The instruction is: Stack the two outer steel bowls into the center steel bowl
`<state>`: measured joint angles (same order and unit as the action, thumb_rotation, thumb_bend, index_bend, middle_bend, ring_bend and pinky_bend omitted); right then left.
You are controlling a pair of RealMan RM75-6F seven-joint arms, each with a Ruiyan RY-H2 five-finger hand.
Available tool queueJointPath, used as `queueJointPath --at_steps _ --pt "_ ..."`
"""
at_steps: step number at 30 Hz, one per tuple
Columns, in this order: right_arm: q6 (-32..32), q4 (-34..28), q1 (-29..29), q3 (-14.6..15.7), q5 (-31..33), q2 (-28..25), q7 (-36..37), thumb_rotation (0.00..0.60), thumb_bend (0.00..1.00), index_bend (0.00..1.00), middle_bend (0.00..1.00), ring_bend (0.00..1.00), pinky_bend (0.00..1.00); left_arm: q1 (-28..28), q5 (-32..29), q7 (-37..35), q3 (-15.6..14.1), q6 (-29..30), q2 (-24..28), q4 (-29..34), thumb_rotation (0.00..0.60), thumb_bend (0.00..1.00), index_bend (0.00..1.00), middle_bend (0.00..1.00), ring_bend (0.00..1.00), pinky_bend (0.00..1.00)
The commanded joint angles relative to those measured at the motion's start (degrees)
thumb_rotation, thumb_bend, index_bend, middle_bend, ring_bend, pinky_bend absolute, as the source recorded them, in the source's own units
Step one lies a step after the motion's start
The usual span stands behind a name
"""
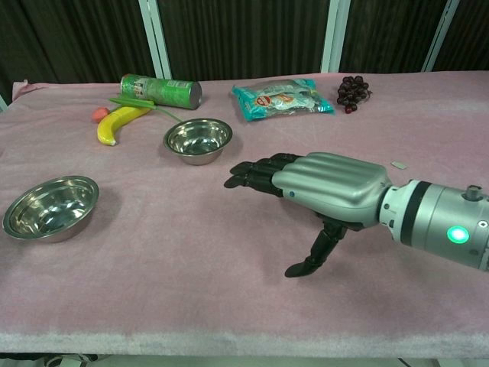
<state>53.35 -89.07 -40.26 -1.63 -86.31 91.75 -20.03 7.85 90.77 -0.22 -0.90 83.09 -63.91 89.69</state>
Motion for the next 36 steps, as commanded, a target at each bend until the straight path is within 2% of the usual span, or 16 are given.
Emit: queueJointPath --at_steps 1,7,12,18,23,25,28,33,36 --pt "0.0 0.1 -0.1 0.0 0.1 0.0 0.2 0.600 0.24 0.00 0.00 0.00 0.00 -0.1 0.0 0.0 0.0 0.1 0.0 0.0 0.600 0.37 0.00 0.00 0.00 0.10" --pt "0.8 0.8 0.5 0.2 0.1 -1.4 0.6 0.600 0.24 0.00 0.00 0.00 0.00 -0.5 -0.1 -0.4 -0.1 0.5 0.1 0.0 0.600 0.37 0.00 0.00 0.00 0.10" --pt "4.1 2.2 2.9 2.1 -1.3 -5.4 3.5 0.600 0.24 0.02 0.00 0.00 0.00 -0.3 -0.2 -0.9 0.0 0.1 0.1 -0.2 0.600 0.37 0.00 0.00 0.00 0.10" --pt "6.7 9.1 5.1 3.6 -2.5 -6.5 7.1 0.600 0.26 0.17 0.00 0.00 0.00 -0.4 -0.3 -1.1 0.0 0.2 0.2 -0.1 0.600 0.38 0.00 0.00 0.00 0.10" --pt "6.9 13.3 5.6 3.8 -2.8 -5.5 10.8 0.600 0.32 0.29 0.00 0.00 0.00 -0.4 -0.3 -1.1 -0.1 0.1 0.1 -0.2 0.600 0.38 0.00 0.00 0.00 0.10" --pt "6.9 15.5 5.4 3.8 -3.3 -4.8 13.6 0.600 0.39 0.42 0.00 0.00 0.00 -0.2 -0.5 -1.1 0.0 -0.3 0.1 -0.2 0.600 0.38 0.00 0.00 0.00 0.10" --pt "6.6 19.0 5.0 4.0 -4.4 -3.3 15.6 0.600 0.46 0.51 0.00 0.00 0.00 0.0 -0.7 -1.2 0.1 -0.7 0.1 -0.2 0.600 0.38 0.00 0.00 0.00 0.10" --pt "5.8 21.4 4.6 3.9 -4.6 -1.8 16.5 0.600 0.56 0.59 0.00 0.00 0.00 0.0 -0.8 -1.4 0.0 -1.0 0.2 -0.2 0.600 0.38 0.00 0.00 0.00 0.10" --pt "5.4 21.8 4.4 3.6 -4.5 -1.3 17.1 0.600 0.58 0.62 0.00 0.00 0.00 -0.1 -0.7 -1.5 0.0 -0.8 0.3 0.0 0.600 0.38 0.00 0.00 0.00 0.10"
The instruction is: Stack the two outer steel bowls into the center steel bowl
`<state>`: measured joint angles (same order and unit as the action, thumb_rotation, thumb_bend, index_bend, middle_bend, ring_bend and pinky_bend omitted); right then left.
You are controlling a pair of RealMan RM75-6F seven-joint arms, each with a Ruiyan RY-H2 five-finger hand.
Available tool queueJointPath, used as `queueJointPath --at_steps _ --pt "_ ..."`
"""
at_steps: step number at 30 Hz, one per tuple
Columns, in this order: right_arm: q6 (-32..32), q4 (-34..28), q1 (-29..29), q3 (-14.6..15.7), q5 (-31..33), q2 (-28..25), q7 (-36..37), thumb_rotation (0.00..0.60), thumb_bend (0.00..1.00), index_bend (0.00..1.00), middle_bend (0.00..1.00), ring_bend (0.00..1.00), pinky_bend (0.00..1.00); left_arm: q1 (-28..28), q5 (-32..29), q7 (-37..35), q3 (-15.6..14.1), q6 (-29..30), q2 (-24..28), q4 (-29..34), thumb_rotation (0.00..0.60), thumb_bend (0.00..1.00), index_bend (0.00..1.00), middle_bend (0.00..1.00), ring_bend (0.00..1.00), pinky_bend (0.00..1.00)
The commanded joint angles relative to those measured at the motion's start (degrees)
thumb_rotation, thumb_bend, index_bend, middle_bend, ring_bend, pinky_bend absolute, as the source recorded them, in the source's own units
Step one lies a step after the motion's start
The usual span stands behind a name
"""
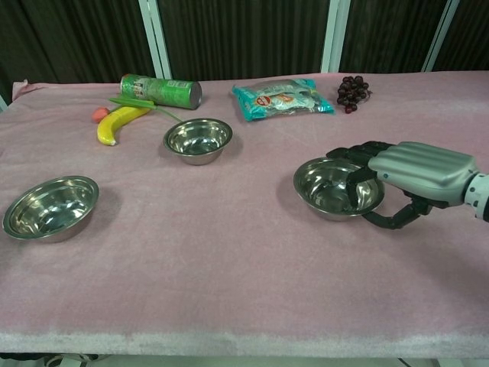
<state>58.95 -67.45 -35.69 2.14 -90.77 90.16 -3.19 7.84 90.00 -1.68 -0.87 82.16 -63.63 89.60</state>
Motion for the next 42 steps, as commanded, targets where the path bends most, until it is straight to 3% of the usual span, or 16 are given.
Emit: queueJointPath --at_steps 1,5,10,18,23,29,35,42 --pt "-0.2 0.2 -0.2 -0.2 0.0 0.3 0.4 0.600 0.58 0.63 0.00 0.00 0.00 -0.2 0.1 -0.1 -0.1 0.2 0.1 0.1 0.600 0.38 0.00 0.00 0.00 0.10" --pt "1.5 0.4 0.1 -0.8 -0.4 0.5 0.1 0.600 0.59 0.69 0.00 0.00 0.00 -0.3 0.1 -0.3 -0.1 0.5 0.3 0.1 0.600 0.38 0.00 0.00 0.00 0.10" --pt "2.9 -2.2 -1.2 -4.8 1.1 0.0 -2.4 0.600 0.59 0.71 0.00 0.00 0.00 -0.3 -0.1 -0.4 -0.2 0.1 0.2 0.2 0.600 0.38 0.00 0.00 0.00 0.10" --pt "-1.4 -6.5 -8.5 -15.0 8.1 2.0 -17.0 0.600 0.59 0.71 0.00 0.00 0.00 0.1 -1.5 -1.6 0.4 -1.0 0.6 0.0 0.600 0.38 0.00 0.00 0.00 0.10" --pt "-4.1 -3.9 -15.1 -21.5 14.8 7.2 -29.5 0.600 0.59 0.71 0.00 0.00 0.00 0.1 -2.3 -3.7 0.7 -1.4 1.2 -0.4 0.600 0.38 0.00 0.00 0.00 0.10" --pt "-5.5 7.9 -25.4 -26.9 20.4 18.0 -37.6 0.600 0.59 0.71 0.00 0.00 0.00 0.4 -3.2 -6.8 1.1 -2.2 1.9 -1.4 0.600 0.38 0.00 0.00 0.00 0.10" --pt "-6.7 26.9 -35.6 -29.0 20.5 30.5 -33.3 0.600 0.59 0.71 0.02 0.00 0.00 0.7 -3.2 -8.6 1.1 -2.9 2.2 -2.1 0.600 0.38 0.00 0.00 0.00 0.10" --pt "-10.6 42.5 -41.2 -26.5 19.2 39.4 -27.6 0.600 0.59 0.70 0.02 0.00 0.00 0.6 -2.6 -9.4 1.0 -2.6 2.5 -2.3 0.600 0.38 0.00 0.00 0.00 0.10"
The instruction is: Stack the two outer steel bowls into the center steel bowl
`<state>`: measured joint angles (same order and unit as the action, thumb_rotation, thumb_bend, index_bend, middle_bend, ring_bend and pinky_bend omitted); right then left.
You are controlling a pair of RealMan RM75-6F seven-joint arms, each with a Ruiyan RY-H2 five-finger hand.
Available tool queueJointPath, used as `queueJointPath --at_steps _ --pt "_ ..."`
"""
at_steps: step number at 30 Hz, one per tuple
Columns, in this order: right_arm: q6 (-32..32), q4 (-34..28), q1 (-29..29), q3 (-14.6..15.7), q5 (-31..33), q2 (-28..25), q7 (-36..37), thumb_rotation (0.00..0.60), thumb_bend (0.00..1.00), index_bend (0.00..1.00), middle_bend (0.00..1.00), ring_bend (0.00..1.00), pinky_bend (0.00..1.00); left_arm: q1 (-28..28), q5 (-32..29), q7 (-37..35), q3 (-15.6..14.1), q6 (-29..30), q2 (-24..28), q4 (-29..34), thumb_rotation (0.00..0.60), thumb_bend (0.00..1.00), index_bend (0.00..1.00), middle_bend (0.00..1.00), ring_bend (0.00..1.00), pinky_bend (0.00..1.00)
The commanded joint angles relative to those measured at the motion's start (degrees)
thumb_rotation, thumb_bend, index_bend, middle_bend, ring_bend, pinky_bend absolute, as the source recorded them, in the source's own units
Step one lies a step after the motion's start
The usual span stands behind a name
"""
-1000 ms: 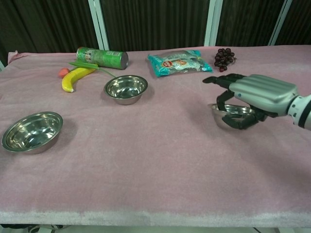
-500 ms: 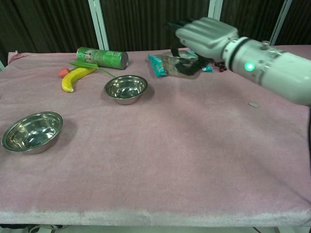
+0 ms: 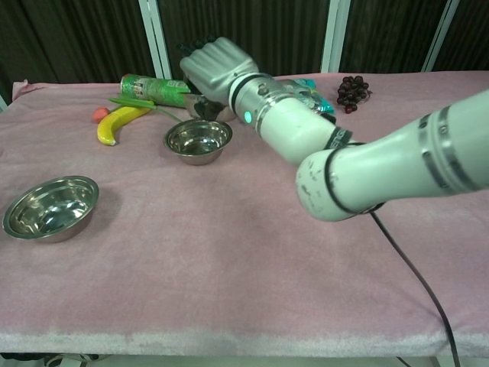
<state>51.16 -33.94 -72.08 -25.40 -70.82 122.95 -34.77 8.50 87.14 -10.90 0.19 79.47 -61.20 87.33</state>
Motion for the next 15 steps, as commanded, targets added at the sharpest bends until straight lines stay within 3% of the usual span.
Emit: queueJointPath --at_steps 1,6,9,12,15 --pt "-3.0 10.0 -5.1 1.4 -0.9 7.1 4.5 0.600 0.59 0.70 0.02 0.00 0.00 -0.1 0.3 -0.3 -0.2 0.2 0.1 0.0 0.600 0.38 0.00 0.00 0.00 0.10" --pt "-4.2 10.2 -5.7 3.7 0.2 7.1 5.6 0.600 0.59 0.65 0.02 0.00 0.00 -0.1 0.4 -0.2 -0.3 0.1 0.1 -0.1 0.600 0.38 0.00 0.00 0.00 0.10" --pt "-3.7 10.2 -5.4 4.7 1.2 7.1 4.3 0.600 0.58 0.45 0.02 0.00 0.00 -0.3 0.5 0.0 -0.4 0.3 0.0 -0.1 0.600 0.38 0.00 0.00 0.00 0.10" --pt "-2.8 9.6 -4.3 5.0 2.2 7.1 3.3 0.600 0.50 0.19 0.00 0.00 0.00 -0.3 0.4 0.7 -0.5 0.1 -0.2 0.1 0.600 0.38 0.00 0.00 0.00 0.10" --pt "-0.7 8.0 -2.1 5.9 1.4 6.0 3.8 0.600 0.43 0.06 0.00 0.00 0.00 -0.3 0.3 1.8 -0.6 0.0 -0.4 0.3 0.600 0.38 0.00 0.00 0.00 0.10"
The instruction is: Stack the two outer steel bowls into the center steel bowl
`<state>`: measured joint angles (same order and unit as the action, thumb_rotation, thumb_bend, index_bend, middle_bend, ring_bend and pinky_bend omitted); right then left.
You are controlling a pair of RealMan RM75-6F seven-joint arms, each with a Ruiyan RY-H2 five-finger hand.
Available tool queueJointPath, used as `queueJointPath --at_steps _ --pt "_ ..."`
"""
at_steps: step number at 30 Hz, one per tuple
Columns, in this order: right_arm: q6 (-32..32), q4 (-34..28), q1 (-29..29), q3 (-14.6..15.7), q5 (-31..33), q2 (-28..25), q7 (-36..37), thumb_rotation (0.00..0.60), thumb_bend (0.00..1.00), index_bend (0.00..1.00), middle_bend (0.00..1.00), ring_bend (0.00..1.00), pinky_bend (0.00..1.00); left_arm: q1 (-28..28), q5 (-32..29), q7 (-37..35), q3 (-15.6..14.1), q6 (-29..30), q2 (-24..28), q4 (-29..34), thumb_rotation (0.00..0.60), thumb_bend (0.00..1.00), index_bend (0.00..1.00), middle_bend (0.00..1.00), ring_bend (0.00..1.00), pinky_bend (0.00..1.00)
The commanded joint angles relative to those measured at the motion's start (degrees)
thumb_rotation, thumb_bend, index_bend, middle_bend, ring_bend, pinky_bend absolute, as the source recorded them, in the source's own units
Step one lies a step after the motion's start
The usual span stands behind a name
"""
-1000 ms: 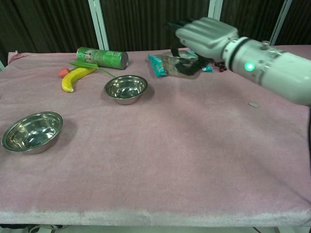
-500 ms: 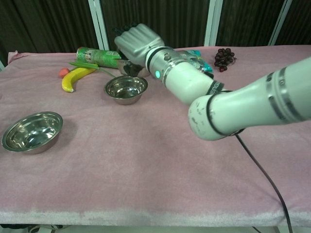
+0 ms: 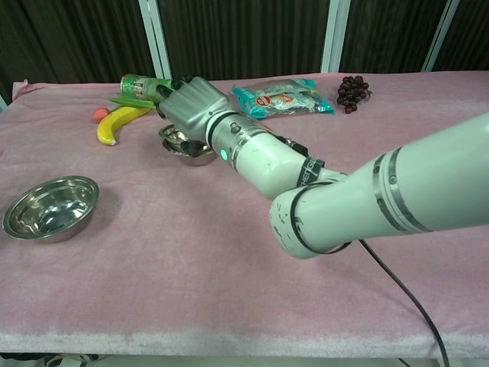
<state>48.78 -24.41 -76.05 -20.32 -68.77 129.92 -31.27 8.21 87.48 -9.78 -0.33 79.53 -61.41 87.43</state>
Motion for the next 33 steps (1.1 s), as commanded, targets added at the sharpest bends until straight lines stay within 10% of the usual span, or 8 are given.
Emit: queueJointPath --at_steps 1,9,15,21,33 --pt "2.4 -2.9 2.9 1.3 -1.0 -1.8 0.4 0.600 0.41 0.03 0.00 0.00 0.00 0.0 0.0 1.0 -0.1 -0.1 -0.2 0.3 0.600 0.38 0.00 0.00 0.00 0.10" --pt "16.9 -44.6 21.6 10.4 -6.5 -26.9 -2.5 0.600 0.38 0.00 0.00 0.00 0.00 0.5 2.4 2.3 -0.7 0.4 -0.7 1.0 0.600 0.38 0.00 0.00 0.00 0.10" --pt "34.6 -77.0 41.1 26.3 -14.9 -52.5 -4.8 0.600 0.39 0.00 0.00 0.00 0.00 2.9 8.5 -1.2 -2.2 -0.4 -3.9 -0.8 0.600 0.38 0.00 0.00 0.00 0.10" --pt "50.5 -69.5 56.9 36.3 -23.6 -58.4 10.7 0.600 0.39 0.00 0.00 0.00 0.00 4.3 8.0 5.1 -0.4 -1.0 -14.1 -5.2 0.600 0.39 0.01 0.00 0.00 0.10" --pt "53.0 -58.5 65.7 33.9 -23.3 -60.0 28.5 0.600 0.39 0.00 0.00 0.00 0.00 5.1 3.2 11.7 1.4 -2.5 -28.7 -19.0 0.600 0.38 0.11 0.00 0.00 0.09"
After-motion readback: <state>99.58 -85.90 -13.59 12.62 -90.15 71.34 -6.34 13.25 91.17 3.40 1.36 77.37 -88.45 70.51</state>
